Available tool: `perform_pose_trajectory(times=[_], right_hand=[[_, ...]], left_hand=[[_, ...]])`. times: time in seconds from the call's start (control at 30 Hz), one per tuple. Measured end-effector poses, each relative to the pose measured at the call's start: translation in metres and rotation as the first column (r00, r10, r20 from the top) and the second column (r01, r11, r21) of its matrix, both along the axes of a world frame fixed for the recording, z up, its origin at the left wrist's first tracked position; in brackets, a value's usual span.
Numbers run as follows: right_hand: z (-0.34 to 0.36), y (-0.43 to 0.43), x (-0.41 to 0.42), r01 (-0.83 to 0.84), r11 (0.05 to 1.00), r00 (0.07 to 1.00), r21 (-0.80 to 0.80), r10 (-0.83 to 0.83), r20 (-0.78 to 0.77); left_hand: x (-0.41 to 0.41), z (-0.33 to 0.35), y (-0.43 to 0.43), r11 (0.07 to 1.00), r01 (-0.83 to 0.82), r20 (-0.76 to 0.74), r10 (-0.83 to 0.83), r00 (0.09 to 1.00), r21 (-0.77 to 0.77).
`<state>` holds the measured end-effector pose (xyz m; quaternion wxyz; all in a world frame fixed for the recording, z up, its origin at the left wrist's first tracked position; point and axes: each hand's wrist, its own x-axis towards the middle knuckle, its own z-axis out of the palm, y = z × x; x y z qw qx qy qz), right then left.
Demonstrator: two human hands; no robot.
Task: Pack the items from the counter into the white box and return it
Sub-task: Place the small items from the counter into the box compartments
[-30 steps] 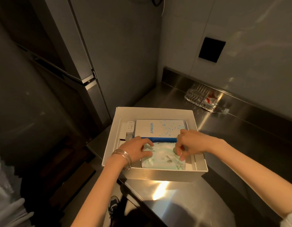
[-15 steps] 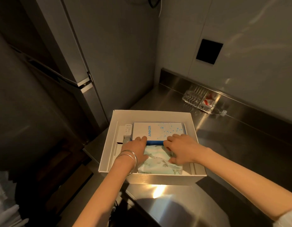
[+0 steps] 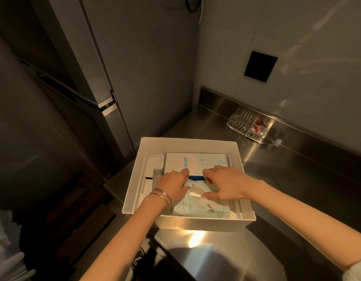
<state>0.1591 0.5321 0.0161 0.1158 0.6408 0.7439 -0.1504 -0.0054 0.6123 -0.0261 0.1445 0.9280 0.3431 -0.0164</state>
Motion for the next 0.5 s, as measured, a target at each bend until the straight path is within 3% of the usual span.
perform_pose_trajectory(times=[0.13, 0.3, 0.4, 0.5], right_hand=[[-0.012, -0.001, 0.000, -0.053, 0.998, 0.962, 0.044, 0.039, 0.271], [-0.019, -0.002, 0.014, -0.022, 0.997, 0.895, 0.076, -0.014, 0.445], [-0.014, 0.000, 0.015, 0.015, 0.998, 0.929, 0.067, -0.038, 0.367], [0.008, -0.003, 0.022, 0.075, 0.997, 0.986, -0.008, -0.073, 0.148]], left_hand=[[0.004, 0.002, -0.003, 0.988, -0.048, 0.115, 0.066, 0.991, -0.150], [0.014, 0.005, -0.007, 0.999, 0.033, -0.080, -0.033, 0.996, 0.007], [0.017, 0.002, -0.007, 0.996, 0.002, 0.011, -0.001, 1.000, -0.087], [0.007, -0.004, -0.001, 0.873, -0.085, 0.173, 0.190, 0.966, -0.481]])
